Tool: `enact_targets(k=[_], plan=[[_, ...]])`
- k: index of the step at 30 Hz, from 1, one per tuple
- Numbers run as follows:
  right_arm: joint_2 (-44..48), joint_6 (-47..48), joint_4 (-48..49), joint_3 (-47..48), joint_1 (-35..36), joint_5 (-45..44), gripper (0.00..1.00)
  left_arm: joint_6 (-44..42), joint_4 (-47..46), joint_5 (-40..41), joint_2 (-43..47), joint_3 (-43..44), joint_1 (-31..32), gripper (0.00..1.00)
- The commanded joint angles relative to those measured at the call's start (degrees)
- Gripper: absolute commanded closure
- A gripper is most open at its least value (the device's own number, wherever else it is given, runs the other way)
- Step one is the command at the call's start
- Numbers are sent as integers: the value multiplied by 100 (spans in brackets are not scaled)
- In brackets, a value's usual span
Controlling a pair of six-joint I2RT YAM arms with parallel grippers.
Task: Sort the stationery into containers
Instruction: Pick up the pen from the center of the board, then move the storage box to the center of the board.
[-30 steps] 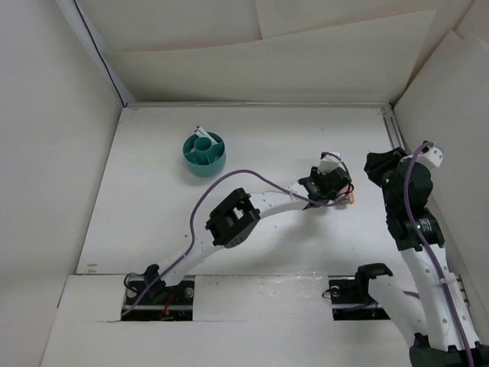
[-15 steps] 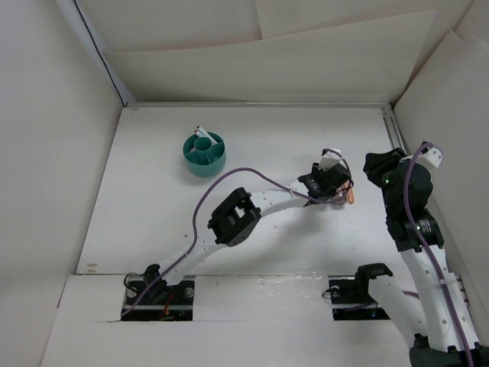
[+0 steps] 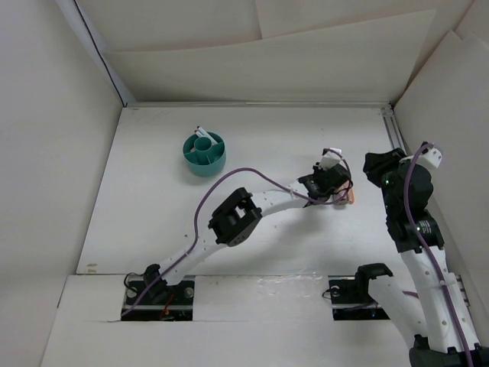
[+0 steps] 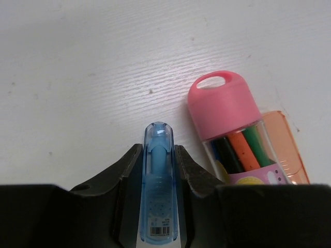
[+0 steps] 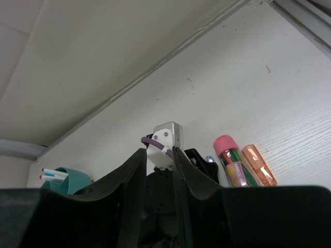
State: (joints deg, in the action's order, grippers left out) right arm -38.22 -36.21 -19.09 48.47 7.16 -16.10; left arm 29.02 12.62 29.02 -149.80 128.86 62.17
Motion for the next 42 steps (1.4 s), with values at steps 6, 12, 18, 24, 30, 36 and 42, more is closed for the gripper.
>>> enact_targets(k=[6, 12, 18, 24, 30, 36, 42], plan=[[113, 123, 160, 304, -4, -157, 67, 288, -418, 597, 2198, -2055, -266, 99], [-10, 70, 695, 23, 163, 299, 66, 868, -664, -123, 4097, -3504, -1566, 99], [-589, 122, 881, -92, 216, 563, 66, 1193, -840, 200, 5493, -4465, -2787, 99], [-827, 123, 1284, -416, 452, 704, 66, 1624, -911, 246, 5883, -5256, -4062, 96], [-986, 123, 1584, -663, 620, 766, 66, 1458, -797, 893, 5576, -5214, -4521, 96], [-1039, 123, 1646, -663, 682, 819, 66, 1089, -595, 1607, 5005, -4792, -4521, 96], [-933, 123, 1646, -716, 682, 766, 66, 869, -445, 2204, 4346, -4273, -4451, 96]])
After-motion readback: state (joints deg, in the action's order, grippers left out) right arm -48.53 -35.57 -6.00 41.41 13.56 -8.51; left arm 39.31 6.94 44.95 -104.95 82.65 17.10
